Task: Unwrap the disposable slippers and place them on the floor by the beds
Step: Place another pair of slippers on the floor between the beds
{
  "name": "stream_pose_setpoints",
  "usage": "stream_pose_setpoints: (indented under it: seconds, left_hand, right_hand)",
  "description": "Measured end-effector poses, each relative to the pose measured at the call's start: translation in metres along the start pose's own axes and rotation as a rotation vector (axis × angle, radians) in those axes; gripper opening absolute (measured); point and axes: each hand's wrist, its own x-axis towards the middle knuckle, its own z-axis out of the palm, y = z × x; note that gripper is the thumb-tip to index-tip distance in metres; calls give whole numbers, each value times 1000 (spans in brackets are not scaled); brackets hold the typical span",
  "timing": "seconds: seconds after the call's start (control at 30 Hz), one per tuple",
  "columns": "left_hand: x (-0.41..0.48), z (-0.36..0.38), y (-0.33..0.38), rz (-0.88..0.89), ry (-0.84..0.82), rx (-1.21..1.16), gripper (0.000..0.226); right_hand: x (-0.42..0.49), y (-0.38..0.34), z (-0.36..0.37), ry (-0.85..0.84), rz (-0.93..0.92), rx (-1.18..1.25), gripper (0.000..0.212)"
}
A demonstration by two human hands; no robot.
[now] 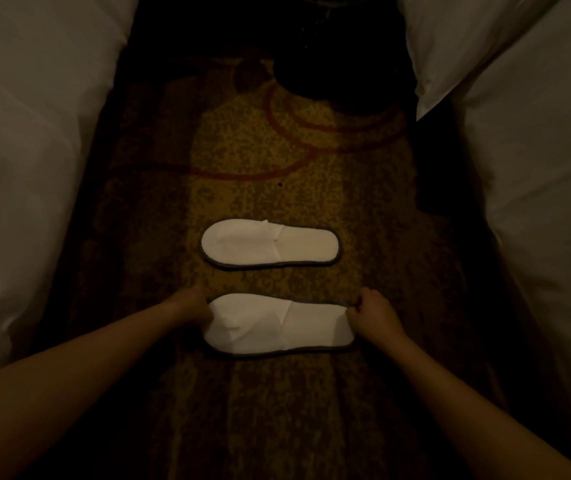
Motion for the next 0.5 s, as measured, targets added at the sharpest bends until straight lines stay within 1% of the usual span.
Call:
stream_pose_setpoints:
  seconds: [0.07, 0.1, 0.17, 0.23, 0.3, 0.4, 0.5]
  left_hand:
    - [4, -16, 5, 59, 66, -68, 50]
    - [7, -25, 7, 100, 122, -147, 50]
    - [14, -40, 11, 136, 222, -390, 55]
    - [19, -47, 16, 125, 281, -538, 64]
    - [23, -44, 21, 107, 245, -550, 66]
    - [29, -35, 30, 64, 238, -489, 57]
    - [30, -31, 38, 10, 303, -437, 50]
  right_hand:
    - [13, -4, -9, 43, 10, 115, 4]
    - [22, -7, -15, 67, 15, 181, 13]
    - [40, -17, -26, 55, 45, 307, 33]
    - [54, -29, -32, 26, 42, 398, 43]
    - [63, -38, -33, -1, -30, 422, 44]
    - [71, -41, -28, -22, -130, 347, 42]
    - [80, -35, -26, -16, -94, 351, 47]
